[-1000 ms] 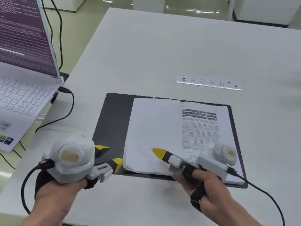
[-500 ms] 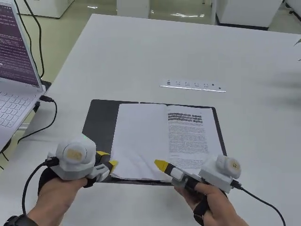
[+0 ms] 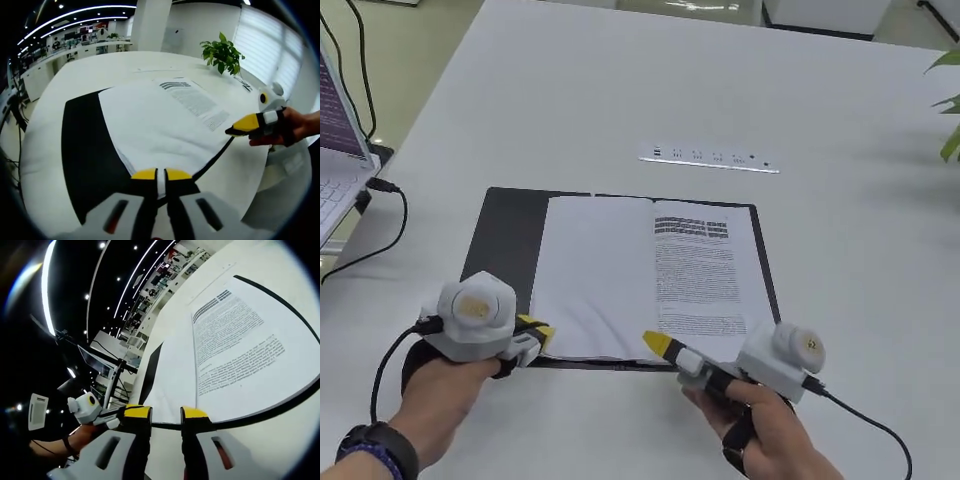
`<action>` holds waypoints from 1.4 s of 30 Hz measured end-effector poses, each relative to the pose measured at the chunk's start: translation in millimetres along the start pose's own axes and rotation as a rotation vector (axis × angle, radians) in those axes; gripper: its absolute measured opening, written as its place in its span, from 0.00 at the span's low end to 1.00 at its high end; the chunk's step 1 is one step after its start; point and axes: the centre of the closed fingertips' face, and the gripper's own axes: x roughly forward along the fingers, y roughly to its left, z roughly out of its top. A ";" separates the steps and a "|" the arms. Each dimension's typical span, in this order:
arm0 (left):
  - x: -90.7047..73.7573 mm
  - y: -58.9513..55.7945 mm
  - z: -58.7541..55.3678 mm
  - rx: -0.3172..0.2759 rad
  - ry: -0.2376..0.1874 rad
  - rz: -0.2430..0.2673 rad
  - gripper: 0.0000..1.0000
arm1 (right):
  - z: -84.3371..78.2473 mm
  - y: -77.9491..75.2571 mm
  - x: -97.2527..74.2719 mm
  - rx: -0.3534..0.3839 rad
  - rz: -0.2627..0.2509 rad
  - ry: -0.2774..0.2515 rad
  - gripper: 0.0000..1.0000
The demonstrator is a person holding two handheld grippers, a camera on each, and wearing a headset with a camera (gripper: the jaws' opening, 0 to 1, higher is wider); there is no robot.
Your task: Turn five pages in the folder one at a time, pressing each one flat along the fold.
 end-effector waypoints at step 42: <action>3.8 10.1 -24.9 -0.018 0.054 0.061 0.00 | 64.2 -11.8 58.7 -0.150 0.021 0.026 0.02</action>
